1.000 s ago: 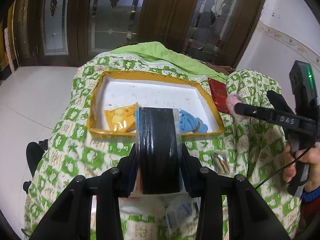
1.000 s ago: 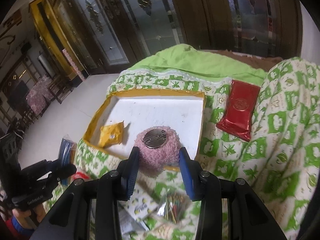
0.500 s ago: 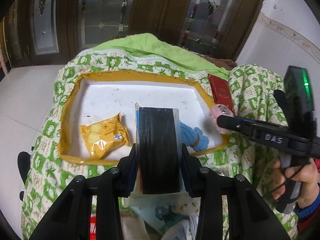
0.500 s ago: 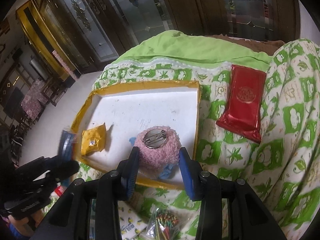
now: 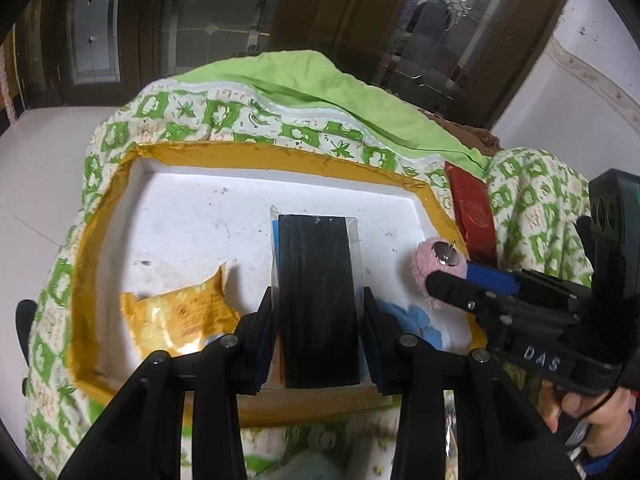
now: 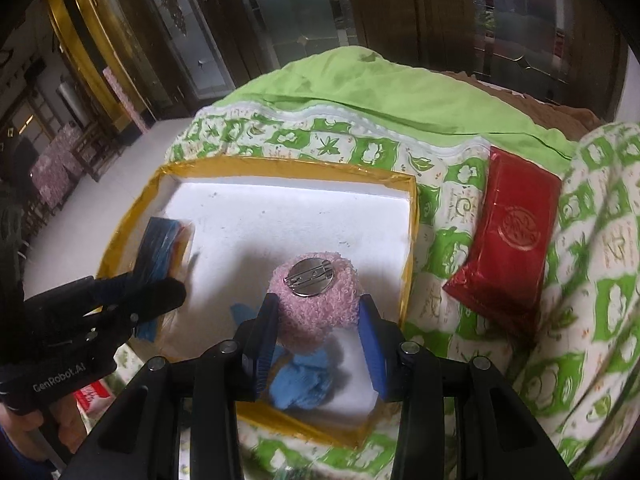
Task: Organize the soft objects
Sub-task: 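Carry black pouch with left tool and pink ball with right tool into tray, then open right tool to set pink ball down while left tool releases black pouch, then move both open tools back toward the items lying beside the tray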
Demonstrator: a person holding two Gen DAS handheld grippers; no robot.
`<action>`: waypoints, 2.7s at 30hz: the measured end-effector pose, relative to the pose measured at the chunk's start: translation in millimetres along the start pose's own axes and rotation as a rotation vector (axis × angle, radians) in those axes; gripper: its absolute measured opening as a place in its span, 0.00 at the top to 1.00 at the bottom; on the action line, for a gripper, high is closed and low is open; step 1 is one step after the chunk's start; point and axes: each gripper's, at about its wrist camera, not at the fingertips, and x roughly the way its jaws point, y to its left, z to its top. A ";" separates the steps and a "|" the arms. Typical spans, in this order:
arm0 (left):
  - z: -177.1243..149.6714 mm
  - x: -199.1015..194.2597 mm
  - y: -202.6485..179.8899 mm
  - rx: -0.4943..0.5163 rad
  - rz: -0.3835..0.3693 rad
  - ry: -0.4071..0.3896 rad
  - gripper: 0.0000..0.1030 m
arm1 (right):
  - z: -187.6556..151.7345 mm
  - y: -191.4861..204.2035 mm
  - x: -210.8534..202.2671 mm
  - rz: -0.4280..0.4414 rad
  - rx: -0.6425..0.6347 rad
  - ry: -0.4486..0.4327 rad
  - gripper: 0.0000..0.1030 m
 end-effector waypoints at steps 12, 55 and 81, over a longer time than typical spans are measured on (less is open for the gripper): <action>-8.5 30.8 -2.3 0.018 0.013 0.037 0.64 | -0.2 3.4 22.4 -0.034 -0.073 0.049 0.59; -30.3 -31.1 13.7 -0.044 0.042 -0.069 0.20 | -37.9 24.5 -23.9 0.003 -0.025 -0.075 0.10; -64.0 -76.4 1.5 0.025 0.058 -0.119 0.15 | -72.5 12.5 -69.7 0.043 0.066 -0.144 0.09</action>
